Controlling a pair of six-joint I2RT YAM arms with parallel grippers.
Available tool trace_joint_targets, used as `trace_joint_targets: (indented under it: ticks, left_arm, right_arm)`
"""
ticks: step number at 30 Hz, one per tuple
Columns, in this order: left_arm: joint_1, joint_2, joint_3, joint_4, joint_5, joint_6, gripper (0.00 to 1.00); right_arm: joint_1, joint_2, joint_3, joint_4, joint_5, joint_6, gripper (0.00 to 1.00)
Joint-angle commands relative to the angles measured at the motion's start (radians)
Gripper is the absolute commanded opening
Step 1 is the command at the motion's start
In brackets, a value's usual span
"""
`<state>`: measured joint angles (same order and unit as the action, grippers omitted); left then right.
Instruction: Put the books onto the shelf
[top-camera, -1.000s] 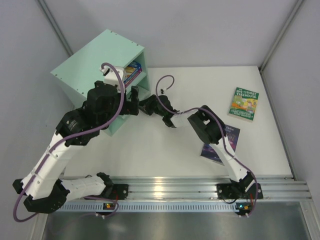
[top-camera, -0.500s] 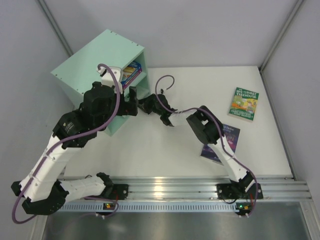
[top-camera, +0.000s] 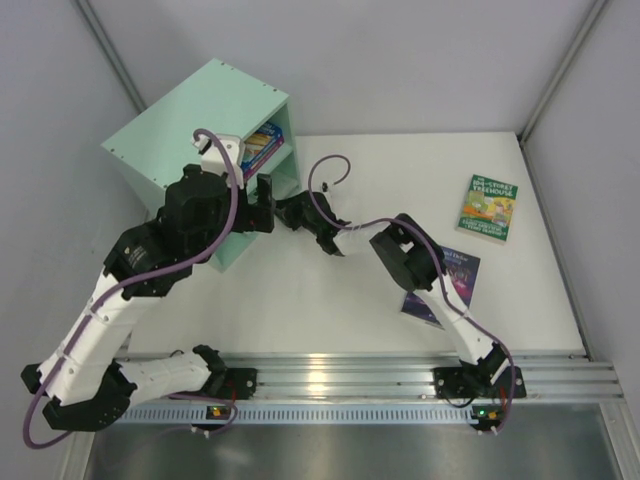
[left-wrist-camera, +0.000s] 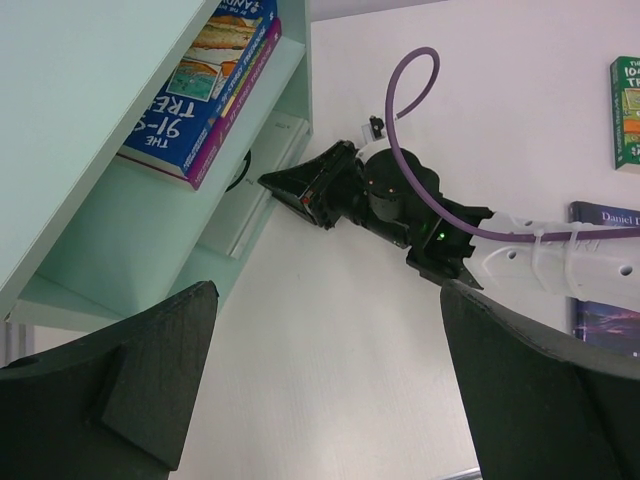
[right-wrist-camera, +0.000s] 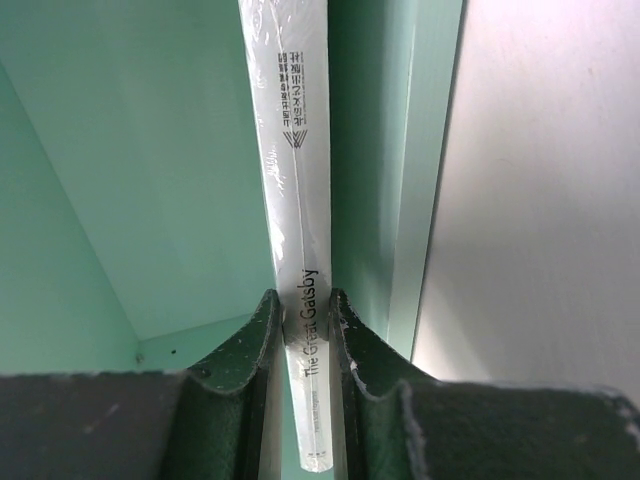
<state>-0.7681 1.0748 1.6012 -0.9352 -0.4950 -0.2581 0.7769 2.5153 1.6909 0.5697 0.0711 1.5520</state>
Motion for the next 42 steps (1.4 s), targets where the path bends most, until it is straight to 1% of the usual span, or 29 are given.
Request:
trace_joint_targets:
  ticks: [1, 2, 3, 5, 6, 8, 9, 12, 14, 16, 22, 23, 25, 27, 28, 37, 42]
  left_arm:
    - [0.003, -0.03, -0.007, 0.05, -0.011, 0.016, 0.99]
    - [0.003, -0.035, -0.01, 0.049, -0.013, 0.016, 0.99]
    - [0.003, -0.036, -0.012, 0.049, -0.014, 0.016, 0.99]
    - [0.003, -0.041, -0.012, 0.049, -0.014, 0.016, 0.99]
    - [0.003, -0.042, -0.011, 0.05, -0.014, 0.016, 0.99]
    - [0.003, -0.047, -0.009, 0.045, -0.014, 0.014, 0.99]
    - [0.003, -0.049, -0.01, 0.045, -0.014, 0.013, 0.99]
    - [0.003, -0.05, -0.009, 0.044, -0.011, 0.011, 0.99]
    - [0.003, -0.05, -0.007, 0.042, -0.011, 0.01, 0.99]
    - [0.003, -0.044, -0.004, 0.042, -0.014, 0.011, 0.99]
    - [0.003, -0.038, 0.002, 0.044, -0.017, 0.011, 0.99]
    - [0.003, -0.036, 0.002, 0.042, -0.019, 0.013, 0.99]
    - [0.003, -0.029, -0.001, 0.038, -0.02, 0.013, 0.98]
    - [0.003, -0.027, 0.0, 0.038, -0.019, 0.013, 0.99]
    - [0.003, -0.026, 0.0, 0.041, -0.019, 0.011, 0.99]
    - [0.003, -0.016, 0.005, 0.047, -0.013, 0.016, 0.99]
    - [0.003, -0.013, 0.005, 0.047, -0.011, 0.016, 0.99]
  right_arm:
    - [-0.021, 0.016, 0.05, -0.016, 0.147, 0.06, 0.07]
    - [-0.021, 0.014, 0.043, -0.019, 0.151, 0.065, 0.1]
    - [-0.019, 0.01, 0.041, -0.022, 0.159, 0.066, 0.16]
    - [-0.021, 0.005, 0.044, -0.042, 0.162, 0.056, 0.21]
    - [-0.021, 0.001, 0.049, -0.051, 0.162, 0.039, 0.26]
    - [-0.021, -0.007, 0.053, -0.065, 0.165, 0.026, 0.33]
    - [-0.022, -0.015, 0.052, -0.068, 0.17, 0.016, 0.39]
    - [-0.025, -0.03, 0.046, -0.08, 0.173, 0.002, 0.47]
    - [-0.027, -0.041, 0.035, -0.088, 0.173, -0.006, 0.49]
    - [-0.03, -0.059, 0.036, -0.138, 0.17, -0.027, 0.5]
    - [-0.042, -0.113, 0.029, -0.238, 0.167, -0.084, 0.51]
    - [-0.044, -0.118, 0.03, -0.246, 0.167, -0.092, 0.5]
    - [-0.042, -0.127, 0.038, -0.264, 0.17, -0.119, 0.45]
    - [-0.042, -0.127, 0.047, -0.261, 0.165, -0.139, 0.4]
    - [-0.042, -0.124, 0.052, -0.257, 0.162, -0.142, 0.39]
    - [-0.028, -0.113, 0.05, -0.186, 0.136, -0.138, 0.33]
    - [-0.015, -0.11, 0.052, -0.177, 0.136, -0.133, 0.3]
